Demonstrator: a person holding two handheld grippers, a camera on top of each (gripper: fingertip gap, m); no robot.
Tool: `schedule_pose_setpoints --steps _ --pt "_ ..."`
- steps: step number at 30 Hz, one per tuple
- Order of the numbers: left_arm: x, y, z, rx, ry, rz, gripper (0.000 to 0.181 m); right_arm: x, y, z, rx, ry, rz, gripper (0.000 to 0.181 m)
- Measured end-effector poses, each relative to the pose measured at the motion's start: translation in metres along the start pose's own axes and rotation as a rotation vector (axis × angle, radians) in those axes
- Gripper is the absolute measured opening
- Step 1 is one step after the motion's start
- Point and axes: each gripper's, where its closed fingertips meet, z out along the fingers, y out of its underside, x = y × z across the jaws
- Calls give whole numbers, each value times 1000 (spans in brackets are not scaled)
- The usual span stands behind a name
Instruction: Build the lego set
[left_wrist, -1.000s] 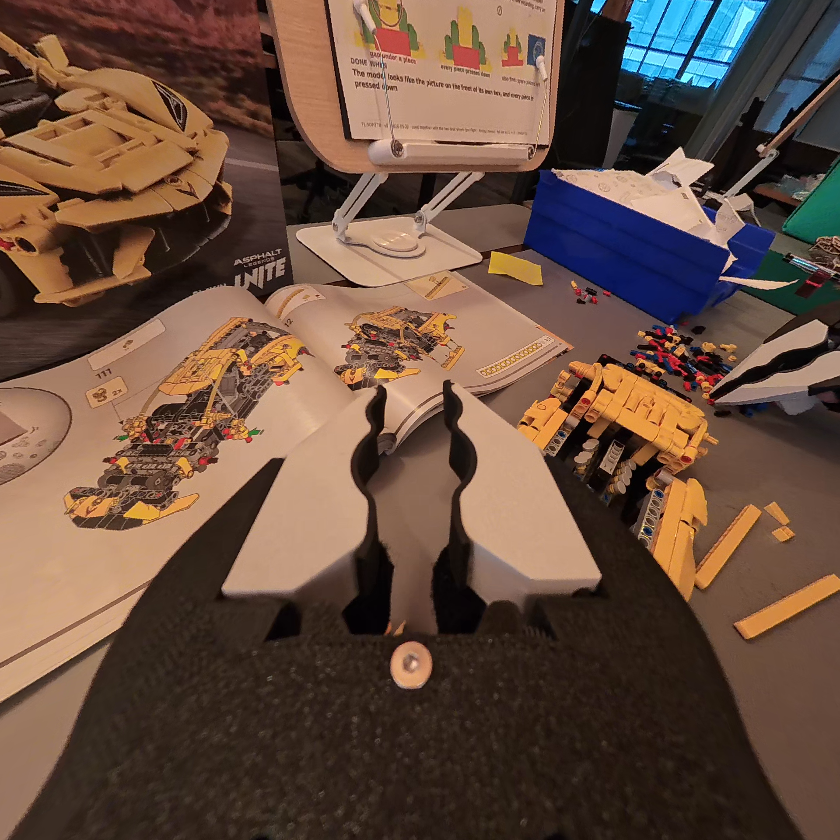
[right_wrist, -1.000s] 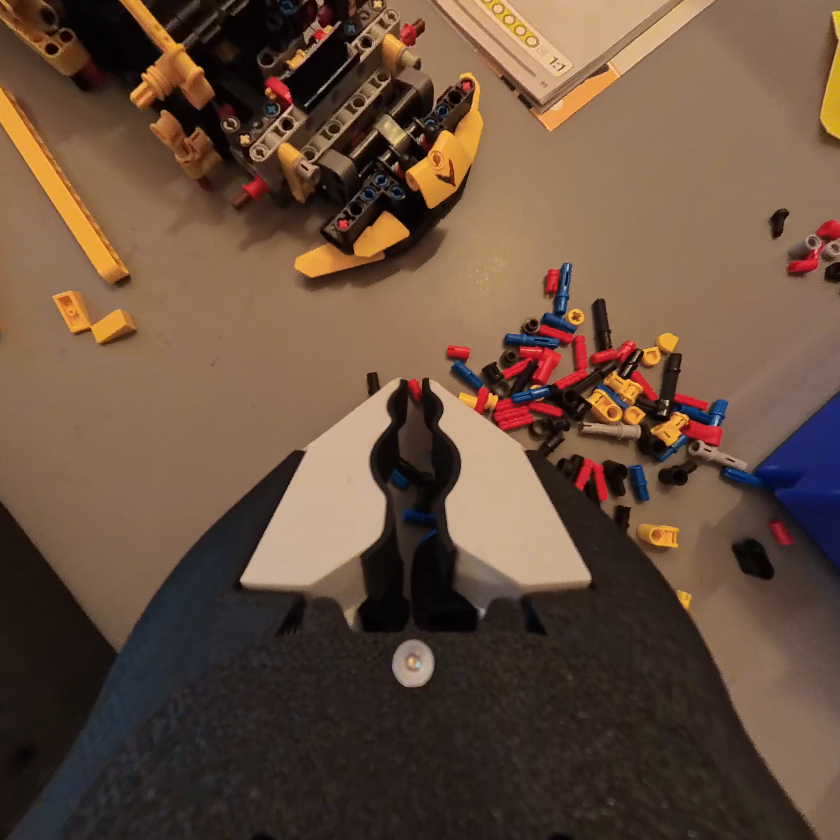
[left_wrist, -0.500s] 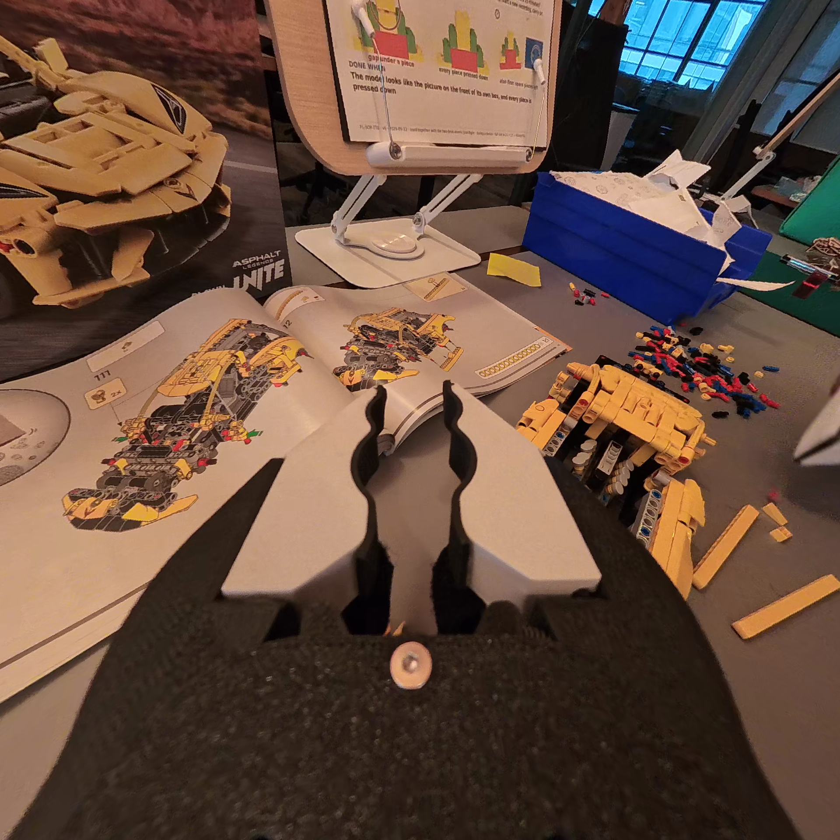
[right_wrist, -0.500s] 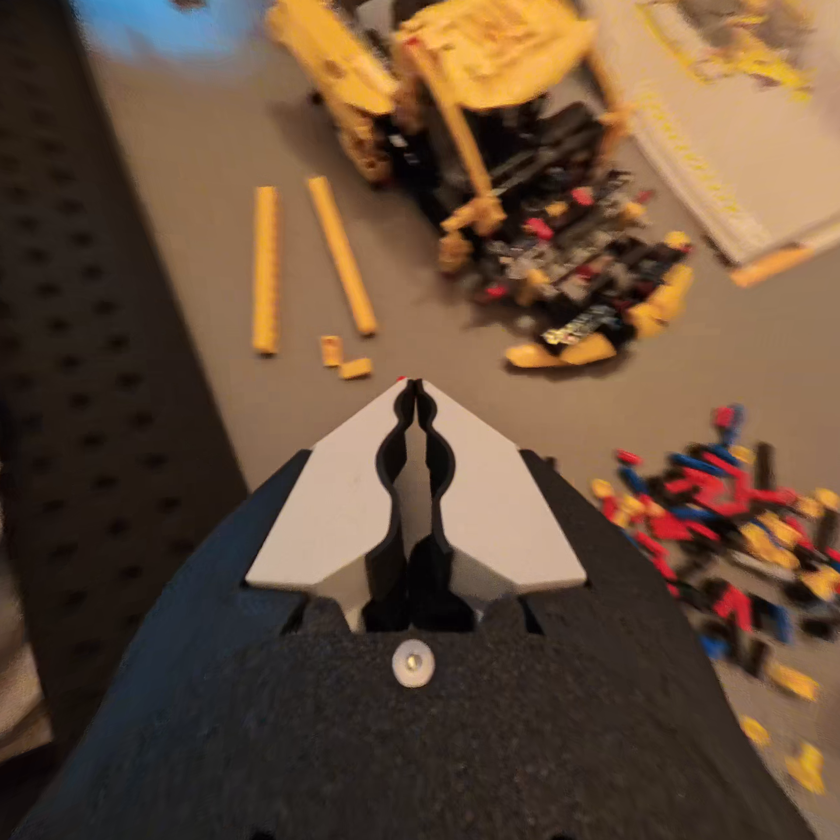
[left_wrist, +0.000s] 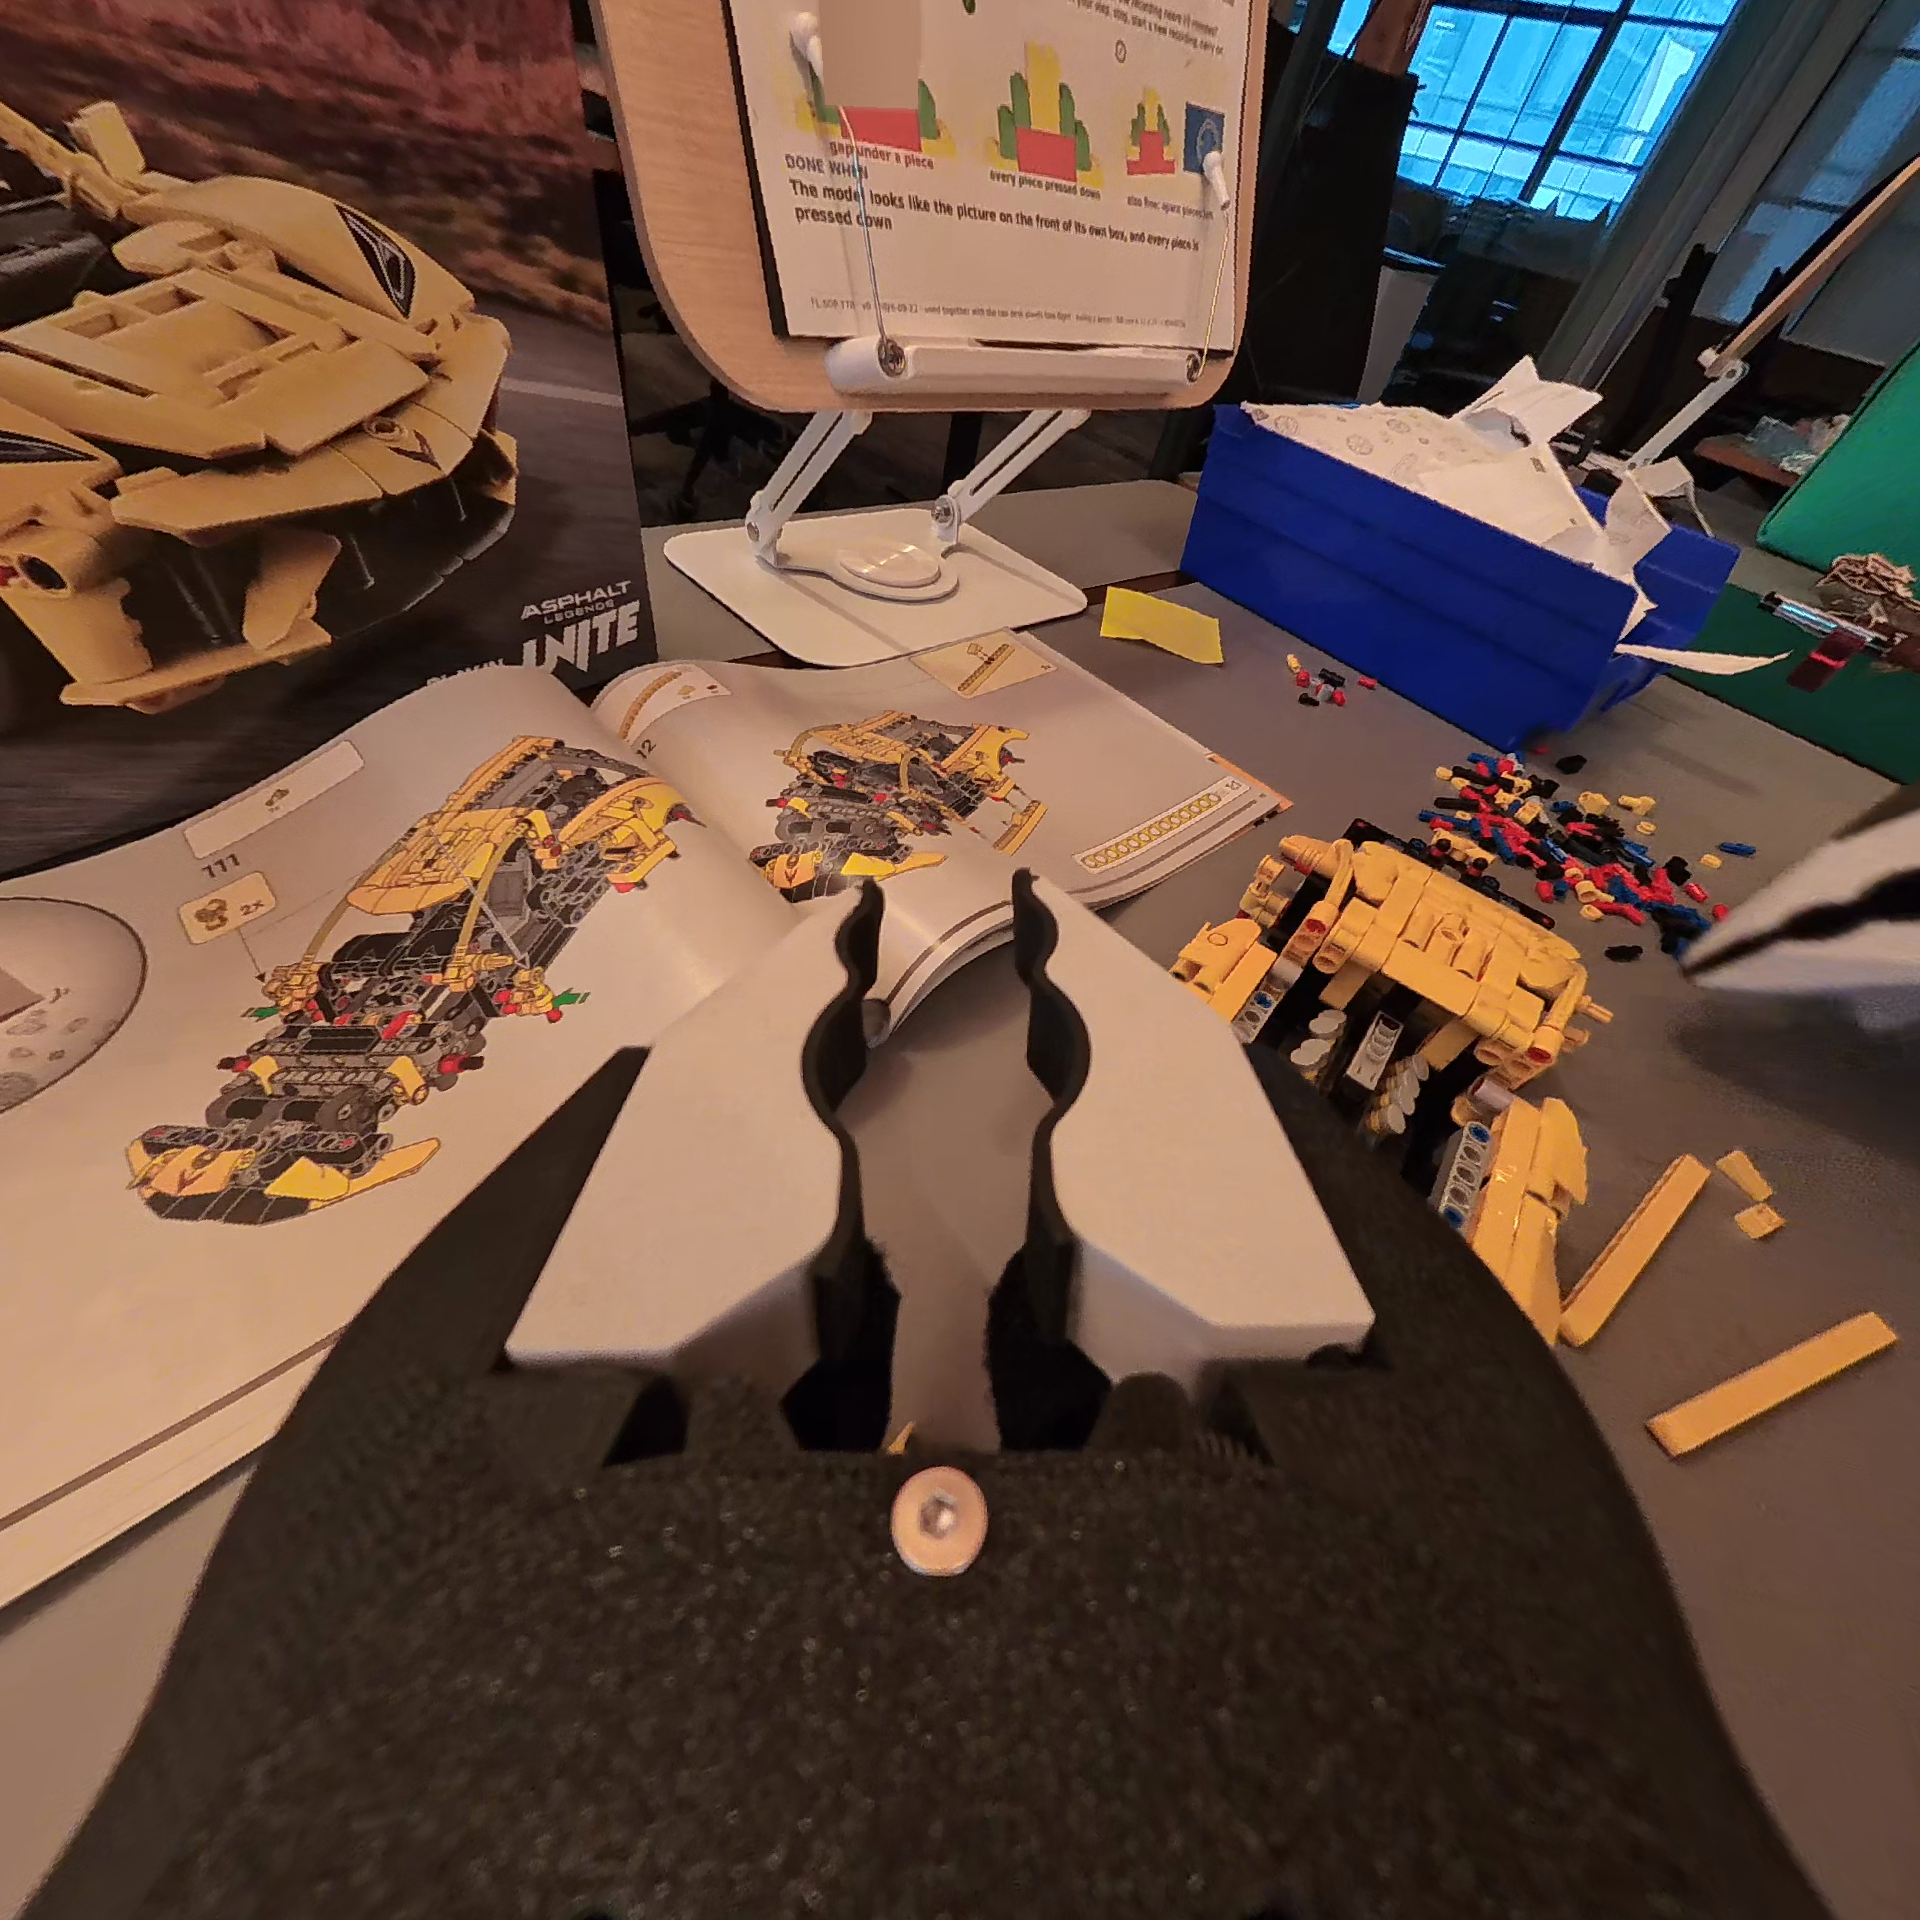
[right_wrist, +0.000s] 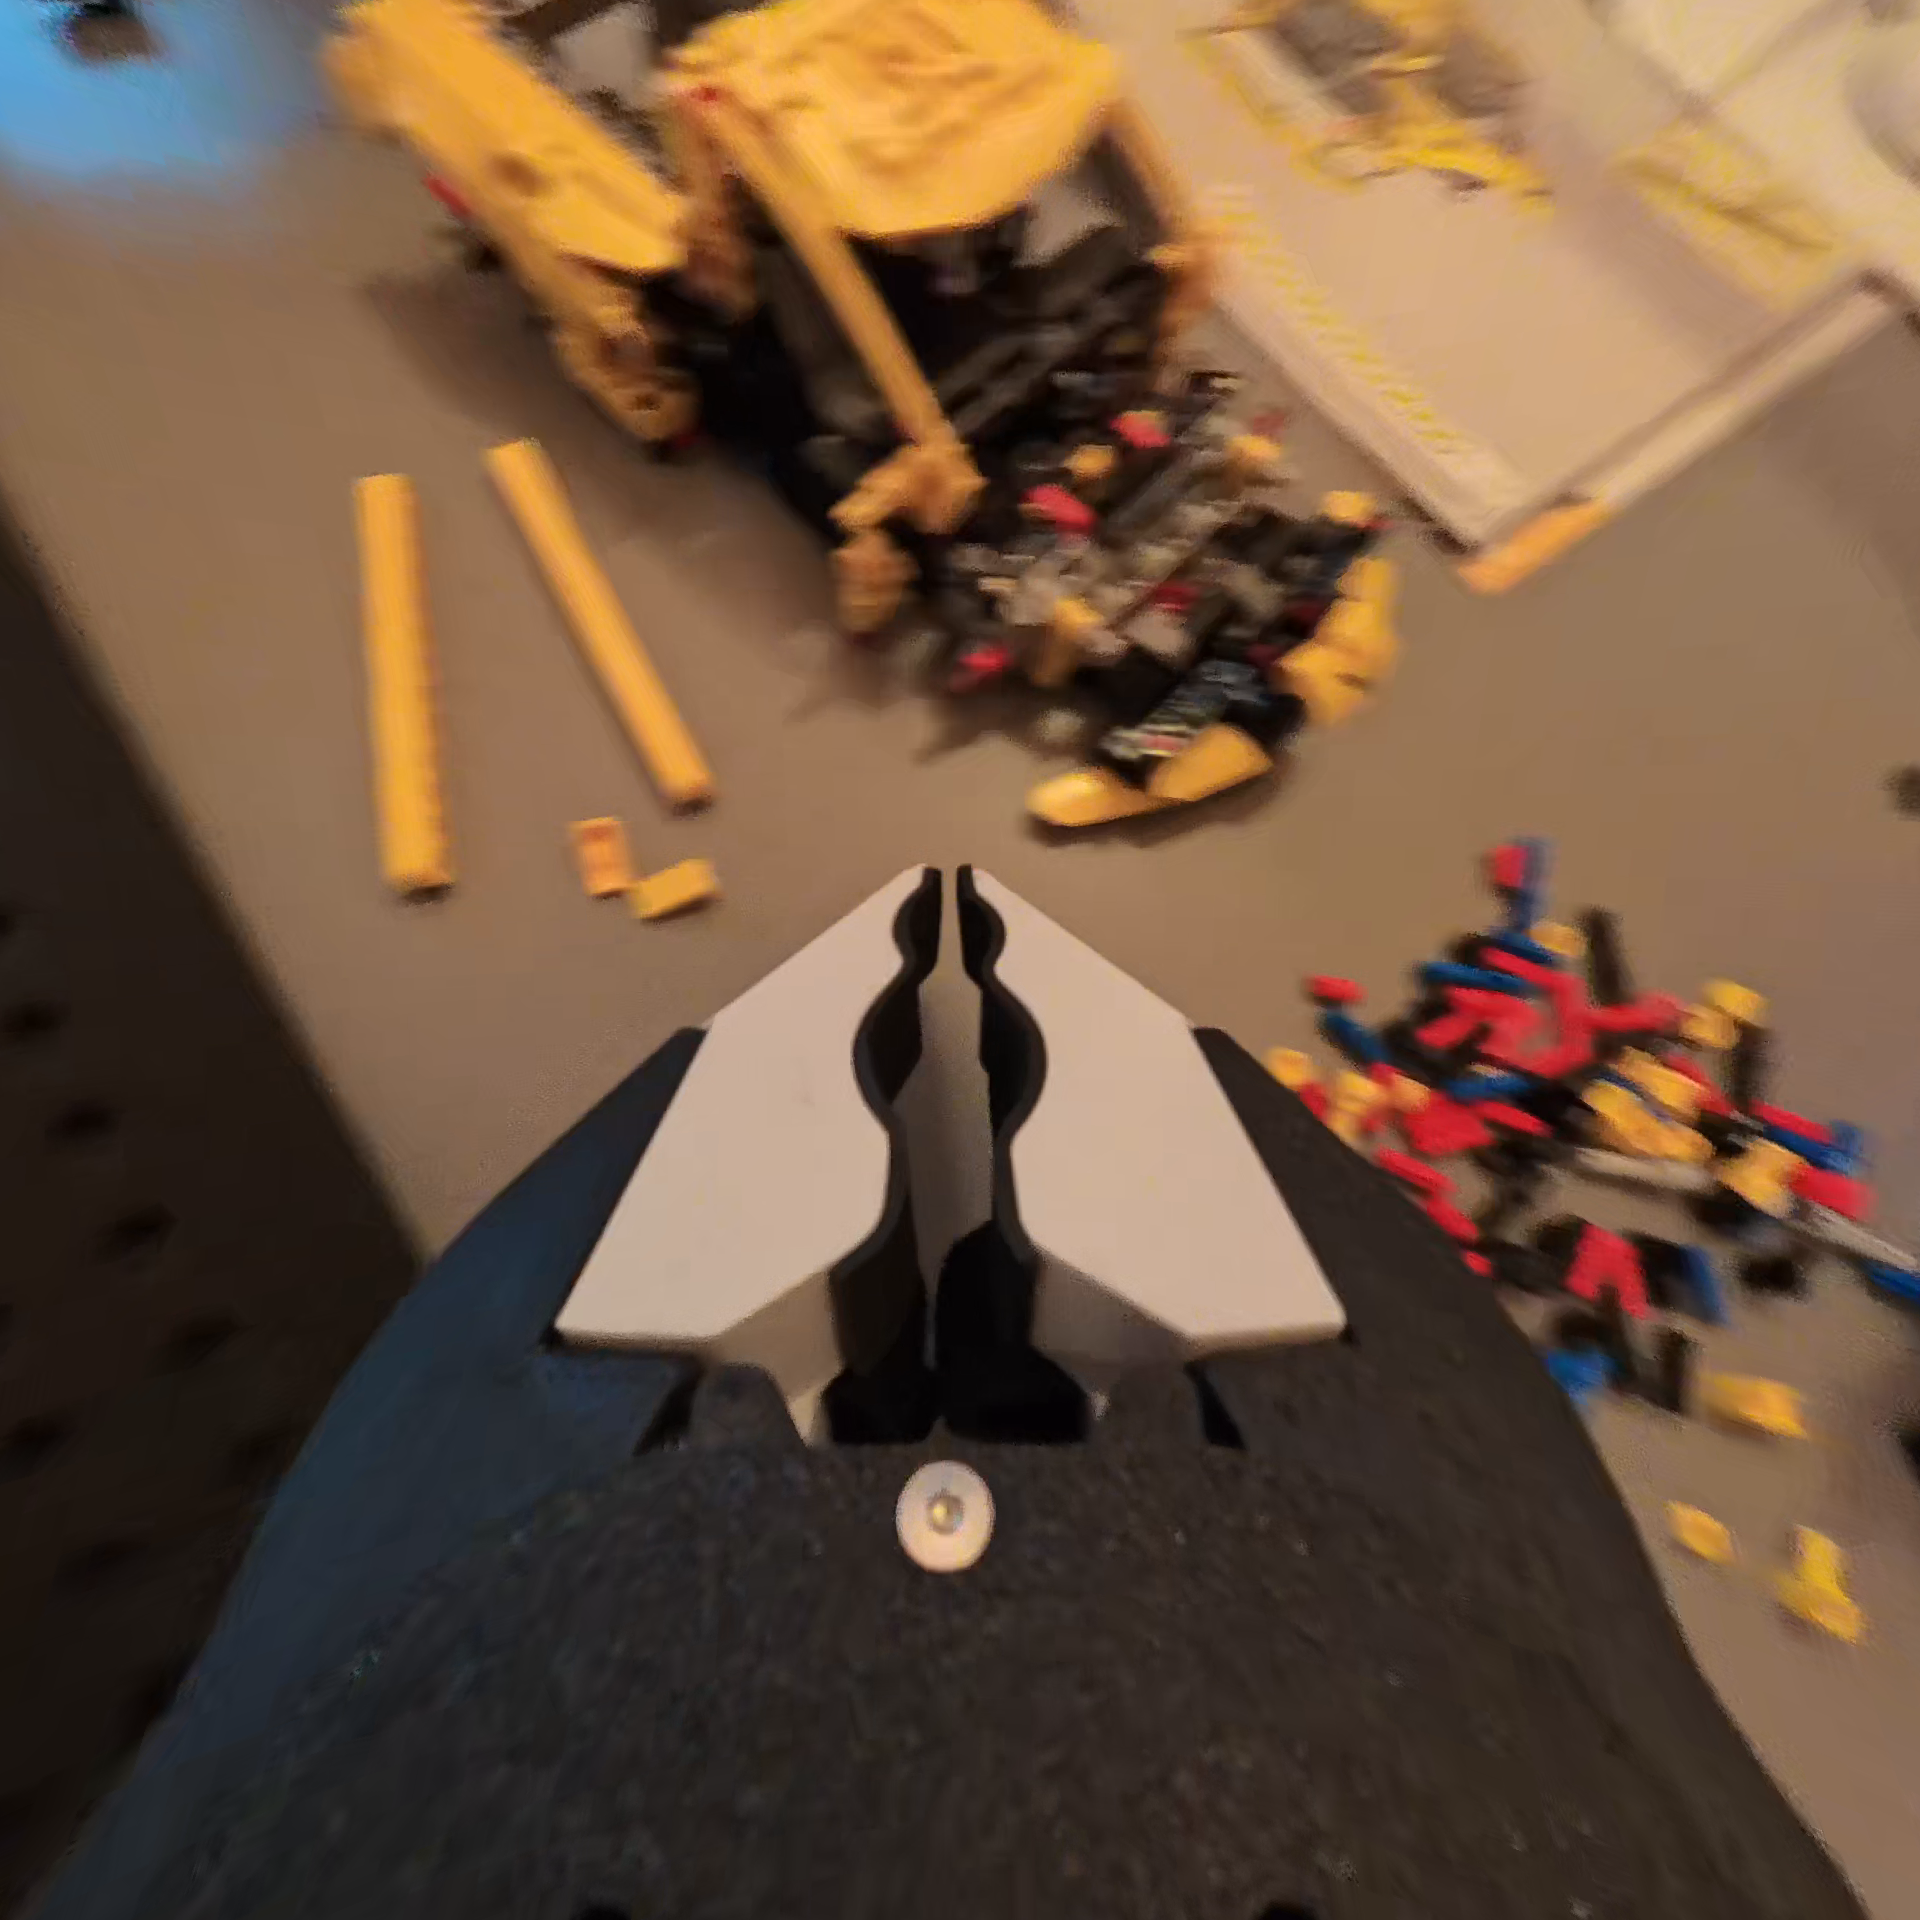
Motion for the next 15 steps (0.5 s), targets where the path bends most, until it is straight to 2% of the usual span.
schedule_pose_setpoints --steps 2,5,9,15 --pt "1 -1 0 5 5 -2 25 40 1 -1 16 129 67 3" --pt "1 -1 0 3 5 -1 25 73 16 7 -58 173 159 14" --pt "-3 -1 -3 6 -7 -8 25 88 32 11 -119 197 150 16" --pt "-5 -3 -4 17 -5 -26 25 85 35 14 -120 157 155 8"
